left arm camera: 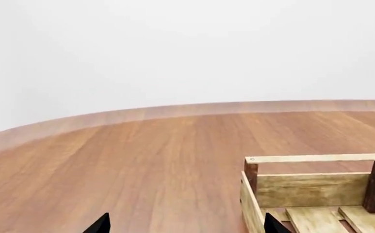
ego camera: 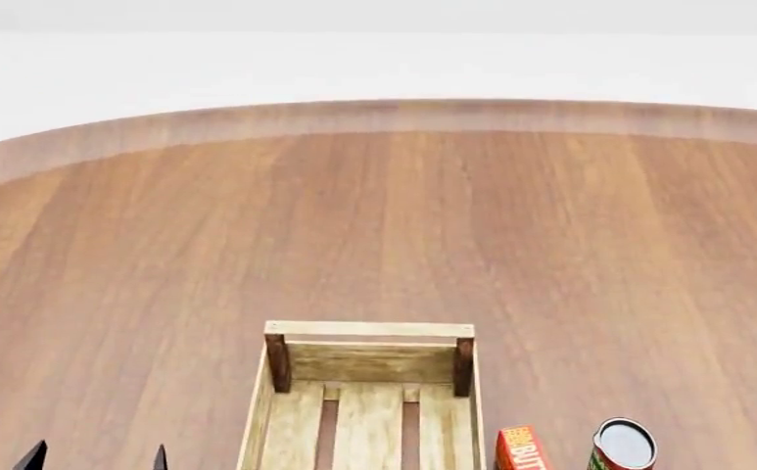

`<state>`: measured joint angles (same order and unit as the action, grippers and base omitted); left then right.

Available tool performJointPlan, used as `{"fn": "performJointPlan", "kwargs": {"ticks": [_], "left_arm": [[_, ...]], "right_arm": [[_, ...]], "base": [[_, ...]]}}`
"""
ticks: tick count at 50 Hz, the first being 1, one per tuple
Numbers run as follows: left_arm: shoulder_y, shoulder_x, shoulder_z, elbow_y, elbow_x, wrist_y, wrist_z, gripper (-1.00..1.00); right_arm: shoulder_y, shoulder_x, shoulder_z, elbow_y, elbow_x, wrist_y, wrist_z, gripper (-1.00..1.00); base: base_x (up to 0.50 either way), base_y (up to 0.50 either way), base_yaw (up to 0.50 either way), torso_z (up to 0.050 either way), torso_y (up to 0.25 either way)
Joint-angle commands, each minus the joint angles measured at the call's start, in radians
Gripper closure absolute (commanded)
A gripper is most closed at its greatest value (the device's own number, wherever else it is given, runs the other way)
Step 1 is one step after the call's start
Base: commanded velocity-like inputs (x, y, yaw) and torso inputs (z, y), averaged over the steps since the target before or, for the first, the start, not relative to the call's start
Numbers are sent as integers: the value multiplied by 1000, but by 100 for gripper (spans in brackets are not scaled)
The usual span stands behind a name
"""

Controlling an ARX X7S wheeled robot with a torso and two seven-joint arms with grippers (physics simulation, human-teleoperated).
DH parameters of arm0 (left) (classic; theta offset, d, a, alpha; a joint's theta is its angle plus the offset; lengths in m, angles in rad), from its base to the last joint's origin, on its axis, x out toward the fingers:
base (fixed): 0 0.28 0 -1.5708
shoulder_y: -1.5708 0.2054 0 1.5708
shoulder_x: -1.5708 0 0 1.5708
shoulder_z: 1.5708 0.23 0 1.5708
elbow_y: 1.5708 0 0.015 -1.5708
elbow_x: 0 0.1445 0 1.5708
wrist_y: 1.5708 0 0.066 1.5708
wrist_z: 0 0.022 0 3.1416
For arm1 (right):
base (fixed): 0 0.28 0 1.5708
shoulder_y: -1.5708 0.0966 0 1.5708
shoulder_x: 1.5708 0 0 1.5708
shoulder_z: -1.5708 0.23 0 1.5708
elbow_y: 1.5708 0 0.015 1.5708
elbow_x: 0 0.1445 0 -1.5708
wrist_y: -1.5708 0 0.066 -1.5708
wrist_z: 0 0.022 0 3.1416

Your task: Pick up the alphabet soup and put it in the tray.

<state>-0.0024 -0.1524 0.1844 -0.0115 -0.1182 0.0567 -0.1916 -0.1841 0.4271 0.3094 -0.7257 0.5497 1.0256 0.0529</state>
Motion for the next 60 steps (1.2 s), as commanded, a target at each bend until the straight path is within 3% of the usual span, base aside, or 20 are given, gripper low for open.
{"fn": "performJointPlan", "kwargs": {"ticks": [1,60], "left_arm": [[1,-5,4,2,-10,6,-8,-100],[-3,-33,36,3,-42,7,-41,-100]], "right_arm": [[-122,30,167,-61,47,29,-38,-100],[-370,-50,403,31,57,-151,-146,-100]], "base": [[0,0,0,0,0],[0,0,0,0,0]]}}
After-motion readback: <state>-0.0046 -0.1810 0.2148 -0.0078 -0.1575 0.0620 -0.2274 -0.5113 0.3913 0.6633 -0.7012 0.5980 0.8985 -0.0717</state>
